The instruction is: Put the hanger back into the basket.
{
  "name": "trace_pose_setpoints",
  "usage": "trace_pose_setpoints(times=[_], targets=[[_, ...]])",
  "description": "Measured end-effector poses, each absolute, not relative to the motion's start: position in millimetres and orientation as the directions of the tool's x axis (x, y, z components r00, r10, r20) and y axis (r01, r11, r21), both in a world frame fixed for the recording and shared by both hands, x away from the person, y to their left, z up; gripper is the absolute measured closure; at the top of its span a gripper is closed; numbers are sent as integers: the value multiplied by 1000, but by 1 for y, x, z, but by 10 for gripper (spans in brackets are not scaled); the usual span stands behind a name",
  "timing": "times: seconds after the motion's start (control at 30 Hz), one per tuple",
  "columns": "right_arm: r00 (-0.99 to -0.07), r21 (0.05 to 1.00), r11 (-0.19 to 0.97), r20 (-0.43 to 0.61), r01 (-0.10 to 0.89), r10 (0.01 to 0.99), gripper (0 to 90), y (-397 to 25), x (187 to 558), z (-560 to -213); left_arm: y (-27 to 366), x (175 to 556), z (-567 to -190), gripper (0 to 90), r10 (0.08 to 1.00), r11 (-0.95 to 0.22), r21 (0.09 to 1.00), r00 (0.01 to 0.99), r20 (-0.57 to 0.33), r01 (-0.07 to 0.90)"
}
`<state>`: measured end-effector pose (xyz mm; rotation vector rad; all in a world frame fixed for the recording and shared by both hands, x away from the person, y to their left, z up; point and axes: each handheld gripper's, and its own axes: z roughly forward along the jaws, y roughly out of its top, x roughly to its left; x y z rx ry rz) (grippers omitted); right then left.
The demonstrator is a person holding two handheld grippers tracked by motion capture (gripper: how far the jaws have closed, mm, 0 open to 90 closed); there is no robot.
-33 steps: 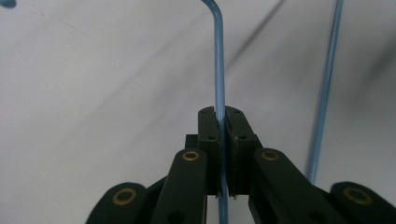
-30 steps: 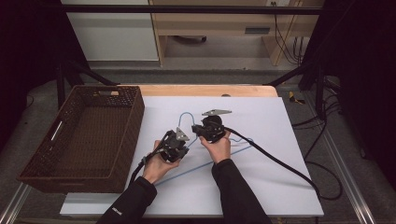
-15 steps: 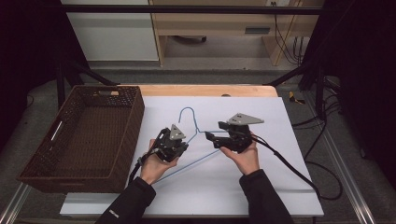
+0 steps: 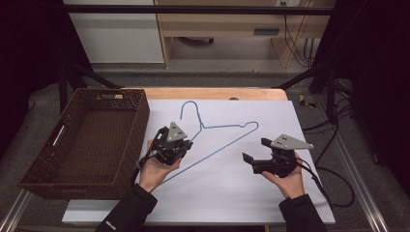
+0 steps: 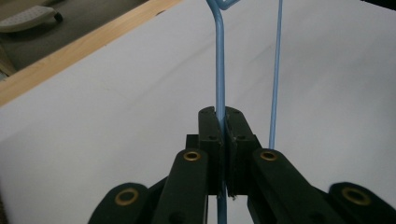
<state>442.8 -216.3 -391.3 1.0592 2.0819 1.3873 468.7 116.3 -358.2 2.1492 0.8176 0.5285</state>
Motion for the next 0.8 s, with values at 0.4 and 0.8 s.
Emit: trace_pose_setpoints(times=[0.4,0.8], targets=[[-599,908,208,56,363,799,68,-239,430,-402,137,459,-307,873,705,-514,794,687,175,325],[-575,902,212,47,375,817,64,-250,427,-408,175,459,-274,873,693,-530,791,695,195,307]])
